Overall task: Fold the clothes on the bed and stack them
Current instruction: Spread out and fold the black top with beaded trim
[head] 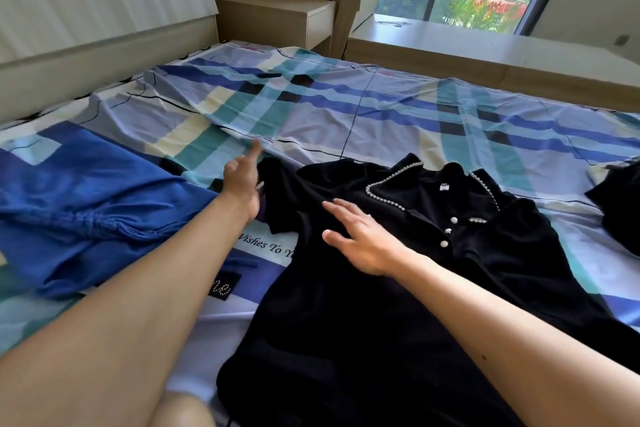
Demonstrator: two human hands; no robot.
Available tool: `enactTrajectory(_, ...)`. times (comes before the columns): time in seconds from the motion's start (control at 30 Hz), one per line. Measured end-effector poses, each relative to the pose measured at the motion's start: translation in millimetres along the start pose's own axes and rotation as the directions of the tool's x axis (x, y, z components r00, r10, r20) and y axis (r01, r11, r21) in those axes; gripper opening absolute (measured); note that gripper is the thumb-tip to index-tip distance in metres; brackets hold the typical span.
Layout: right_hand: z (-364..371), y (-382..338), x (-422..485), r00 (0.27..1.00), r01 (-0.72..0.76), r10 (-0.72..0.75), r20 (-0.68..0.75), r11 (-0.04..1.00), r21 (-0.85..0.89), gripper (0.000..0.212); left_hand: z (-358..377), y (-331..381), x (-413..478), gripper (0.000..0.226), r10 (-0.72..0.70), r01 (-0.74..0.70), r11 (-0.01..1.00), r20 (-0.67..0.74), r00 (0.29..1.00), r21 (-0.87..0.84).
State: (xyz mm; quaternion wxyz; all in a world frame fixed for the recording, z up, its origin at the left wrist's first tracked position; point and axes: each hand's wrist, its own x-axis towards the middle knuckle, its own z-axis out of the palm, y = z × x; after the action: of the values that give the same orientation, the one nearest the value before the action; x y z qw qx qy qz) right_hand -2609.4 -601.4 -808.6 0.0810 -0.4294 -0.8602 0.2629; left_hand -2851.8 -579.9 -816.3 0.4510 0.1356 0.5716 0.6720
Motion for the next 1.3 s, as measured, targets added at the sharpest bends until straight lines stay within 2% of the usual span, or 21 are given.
enactTrajectory(0.03,5.6,-3.2,1.8,0.999,0.009,-0.007,0.041,0.999,-0.033,0.064,-1.1,-4.3,-2.3,0.094,-0.017,0.018,0.983,-0.005,1.000,0.185)
enactTrajectory(0.07,10.8,-5.9,3.6,0.997,0.018,-0.013,0.079,0.998,-0.066,0.066,-2.1,-9.8,-3.6,0.105,0.003,0.005,0.930,-0.021,1.000,0.369)
enactTrajectory(0.13,17.2,-9.7,6.6,0.993,0.037,-0.028,0.117,0.996,-0.081,0.067,0.6,-18.9,-5.0,0.088,0.064,-0.027,0.794,-0.040,0.997,0.607)
enactTrajectory(0.2,18.8,-11.5,9.3,0.996,0.046,-0.044,0.078,0.999,-0.028,0.065,5.8,-16.3,-10.5,0.066,0.090,-0.034,0.793,-0.062,0.994,0.608)
enactTrajectory(0.3,19.0,-7.6,9.8,0.999,-0.032,0.031,-0.043,0.999,-0.018,0.065,13.7,-3.9,-17.9,0.052,0.215,-0.137,0.835,-0.086,0.973,0.533)
enactTrajectory(0.43,18.9,-1.4,4.5,0.995,-0.091,0.093,0.032,0.995,-0.046,0.069,22.4,4.1,-37.9,0.046,0.385,-0.263,0.703,-0.042,0.922,0.661)
enactTrajectory(0.53,6.0,1.0,6.6,0.989,-0.103,0.123,-0.076,0.968,0.230,0.064,37.3,9.2,-53.1,0.052,0.497,-0.420,0.620,0.083,0.864,0.663)
enactTrajectory(0.6,-6.0,1.5,6.1,0.975,-0.105,0.182,-0.129,0.885,0.454,0.061,55.3,15.2,-65.8,0.056,0.550,-0.554,0.554,0.226,0.804,0.622)
enactTrajectory(0.67,-18.5,4.2,1.9,0.951,-0.083,0.269,-0.154,0.702,0.708,0.054,75.8,21.5,-85.2,0.064,0.479,-0.651,0.559,0.441,0.759,0.514)
enactTrajectory(0.7,-26.9,6.6,-3.1,0.936,-0.080,0.324,-0.135,0.571,0.817,0.045,85.1,23.3,-95.8,0.065,0.372,-0.638,0.633,0.551,0.747,0.439)
enactTrajectory(0.77,-43.0,17.6,-14.7,0.918,-0.100,0.395,-0.038,0.324,0.941,0.042,97.1,21.1,-109.0,0.052,0.133,-0.489,0.804,0.698,0.704,0.340)
enactTrajectory(0.8,-47.7,27.0,-19.9,0.914,-0.122,0.406,0.002,0.270,0.955,0.045,99.2,17.3,-110.3,0.041,0.060,-0.433,0.833,0.720,0.691,0.345)
enactTrajectory(0.83,-52.4,36.0,-28.2,0.910,-0.146,0.413,0.026,0.261,0.954,0.045,100.9,11.4,-110.3,0.030,0.027,-0.453,0.793,0.718,0.695,0.408)
enactTrajectory(0.87,-50.1,43.2,-30.8,0.908,-0.175,0.418,0.038,0.295,0.939,0.043,97.5,4.3,-105.8,0.021,0.021,-0.526,0.683,0.706,0.708,0.508)
enactTrajectory(0.93,-43.9,52.9,-38.8,0.886,-0.205,0.463,0.014,0.365,0.908,0.047,88.6,-11.8,-97.1,0.014,0.001,-0.675,0.328,0.714,0.700,0.661)
enactTrajectory(0.97,-40.2,56.1,-42.1,0.878,-0.195,0.480,-0.008,0.372,0.908,0.060,83.7,-19.5,-95.2,0.015,-0.055,-0.702,0.203,0.723,0.688,0.683)
enactTrajectory(1.0,-36.5,60.0,-43.9,0.873,-0.181,0.486,-0.027,0.376,0.909,0.075,79.1,-26.0,-95.9,0.016,-0.127,-0.718,0.134,0.731,0.671,0.683)
enactTrajectory(1.07,-34.8,64.1,-47.0,0.871,-0.170,0.486,-0.068,0.429,0.887,0.091,74.7,-33.5,-104.5,0.021,-0.249,-0.755,0.078,0.746,0.618,0.651)
enactTrajectory(1.13,-34.4,69.3,-48.0,0.858,-0.218,0.494,-0.141,0.600,0.770,0.089,75.1,-35.3,-114.7,0.025,-0.303,-0.791,0.079,0.771,0.560,0.606)
enactTrajectory(1.23,-47.2,76.2,-57.6,0.842,-0.242,0.417,-0.341,0.858,0.453,0.065,79.3,-34.0,-128.0,0.023,-0.375,-0.792,0.146,0.774,0.511,0.593)
enactTrajectory(1.3,-64.3,84.2,-66.3,0.836,-0.215,0.343,-0.428,0.923,0.320,0.048,82.6,-33.8,-132.7,0.022,-0.373,-0.790,0.150,0.774,0.511,0.594)
